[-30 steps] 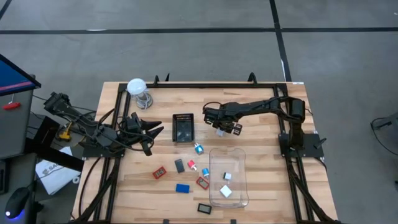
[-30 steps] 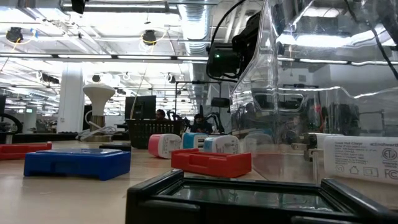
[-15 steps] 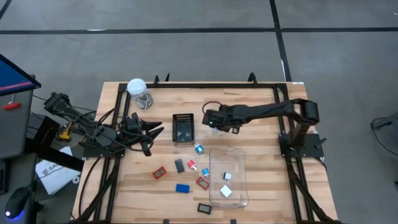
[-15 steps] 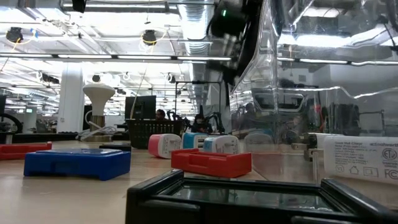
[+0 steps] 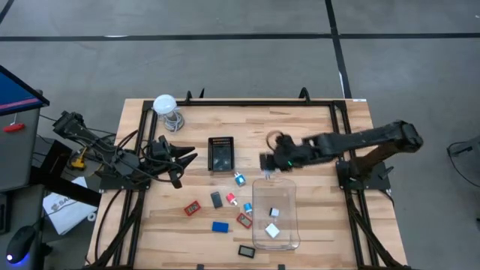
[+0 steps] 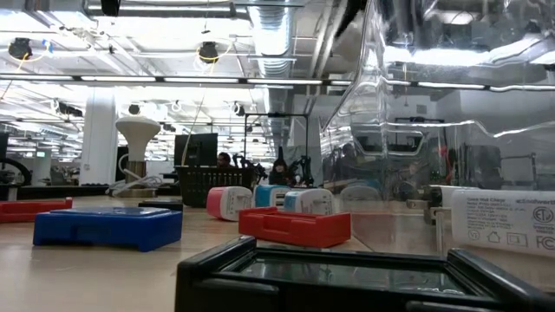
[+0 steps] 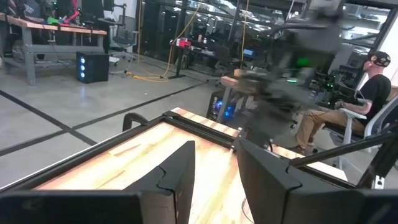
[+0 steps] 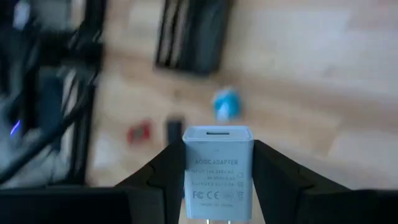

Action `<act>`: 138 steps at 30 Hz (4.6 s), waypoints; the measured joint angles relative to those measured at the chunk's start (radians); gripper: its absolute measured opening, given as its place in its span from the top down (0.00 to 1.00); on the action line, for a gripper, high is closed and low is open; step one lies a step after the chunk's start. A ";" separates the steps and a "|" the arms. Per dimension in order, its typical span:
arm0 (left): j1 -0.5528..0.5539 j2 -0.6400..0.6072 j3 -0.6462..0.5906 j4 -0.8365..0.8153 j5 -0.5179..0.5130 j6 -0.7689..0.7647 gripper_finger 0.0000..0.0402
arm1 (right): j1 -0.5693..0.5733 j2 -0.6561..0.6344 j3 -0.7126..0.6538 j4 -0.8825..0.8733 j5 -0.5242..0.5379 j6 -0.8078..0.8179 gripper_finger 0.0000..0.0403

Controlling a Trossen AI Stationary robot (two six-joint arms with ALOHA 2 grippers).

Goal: Pick & Place Office items
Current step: Put the white charger adapter into the transparent bin, then put the top blue charger adapter into the transparent bin

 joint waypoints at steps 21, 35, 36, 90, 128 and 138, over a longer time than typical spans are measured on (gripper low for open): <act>0.000 -0.027 0.000 -0.007 -0.003 0.020 0.71 | 0.405 0.247 0.055 -0.042 -0.006 0.366 0.64; 0.000 -0.027 0.000 -0.003 0.009 0.018 0.71 | 0.330 0.478 0.201 -0.208 -0.107 0.280 0.64; 0.000 -0.027 0.000 -0.001 0.009 0.018 0.71 | 0.331 0.485 0.201 -0.214 -0.109 0.275 0.64; -0.006 -0.130 0.000 -0.119 0.002 0.031 0.71 | -0.109 0.439 0.531 -0.206 -0.114 -0.613 0.55; -0.005 -0.180 0.000 -0.134 -0.018 0.101 0.71 | -0.192 1.017 0.967 -0.548 -0.287 -0.811 0.15; -0.005 -0.182 0.000 -0.134 -0.018 0.102 0.71 | -0.187 1.039 0.964 -0.526 -0.284 -0.809 0.15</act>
